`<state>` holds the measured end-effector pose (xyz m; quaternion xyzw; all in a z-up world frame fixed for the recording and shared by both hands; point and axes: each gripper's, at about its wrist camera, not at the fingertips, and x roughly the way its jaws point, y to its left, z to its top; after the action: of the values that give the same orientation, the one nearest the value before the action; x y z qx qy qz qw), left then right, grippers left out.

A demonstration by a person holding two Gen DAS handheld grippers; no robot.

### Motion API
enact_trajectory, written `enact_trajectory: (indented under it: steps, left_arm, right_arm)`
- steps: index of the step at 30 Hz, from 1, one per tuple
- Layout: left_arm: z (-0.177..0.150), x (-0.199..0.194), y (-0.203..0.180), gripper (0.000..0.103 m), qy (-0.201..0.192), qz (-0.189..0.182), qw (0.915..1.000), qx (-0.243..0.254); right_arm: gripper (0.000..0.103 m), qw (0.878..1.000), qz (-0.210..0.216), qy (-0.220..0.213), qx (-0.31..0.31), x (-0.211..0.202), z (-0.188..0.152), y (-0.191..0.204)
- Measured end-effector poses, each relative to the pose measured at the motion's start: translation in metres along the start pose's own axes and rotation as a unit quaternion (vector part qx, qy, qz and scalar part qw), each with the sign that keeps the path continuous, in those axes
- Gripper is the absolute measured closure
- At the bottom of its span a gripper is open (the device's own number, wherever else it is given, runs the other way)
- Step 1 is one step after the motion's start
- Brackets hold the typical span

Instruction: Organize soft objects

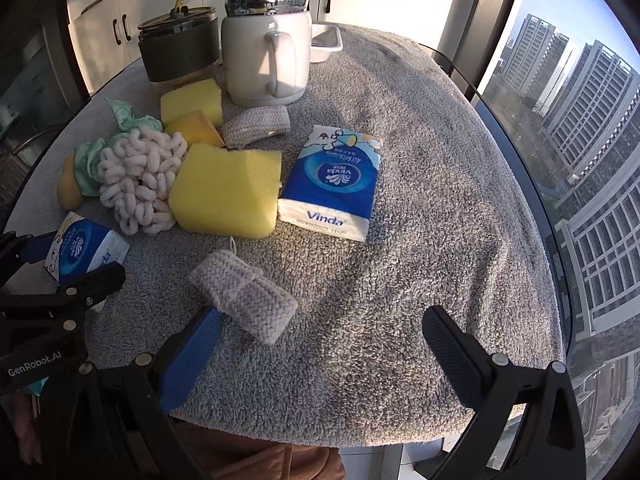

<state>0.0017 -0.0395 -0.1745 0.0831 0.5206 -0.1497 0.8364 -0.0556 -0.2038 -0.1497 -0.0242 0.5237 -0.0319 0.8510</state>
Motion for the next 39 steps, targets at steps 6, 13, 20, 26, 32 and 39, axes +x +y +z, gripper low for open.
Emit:
enact_trajectory:
  steps: [6, 13, 20, 26, 32, 39]
  left_arm:
    - [0.000, -0.001, 0.005, 0.029, 0.000, 0.007, 1.0000, -0.005]
    - [0.002, 0.001, 0.005, 0.029, 0.000, 0.007, 0.9999, -0.012]
    - [0.000, -0.002, 0.007, 0.029, -0.003, 0.004, 0.9999, -0.015]
    - [-0.002, -0.009, 0.012, 0.029, -0.011, 0.008, 0.9997, -0.021]
    - [-0.002, -0.020, 0.019, 0.029, -0.024, 0.011, 0.9992, -0.030]
    - [0.001, -0.030, 0.034, 0.029, -0.036, 0.027, 0.9978, -0.048]
  right_arm:
    - [0.006, 0.999, 0.031, 0.008, -0.006, 0.012, 0.006, 0.009]
    - [0.030, 0.998, 0.053, -0.015, 0.005, 0.006, 0.005, 0.008]
    - [0.067, 0.998, 0.067, -0.017, -0.003, 0.001, 0.008, 0.009]
    - [0.069, 0.997, 0.073, -0.026, 0.010, -0.008, 0.008, 0.006]
    - [0.069, 0.997, 0.065, -0.043, 0.012, -0.030, 0.010, 0.006]
    - [0.069, 0.997, 0.045, -0.059, 0.015, -0.042, 0.020, -0.003]
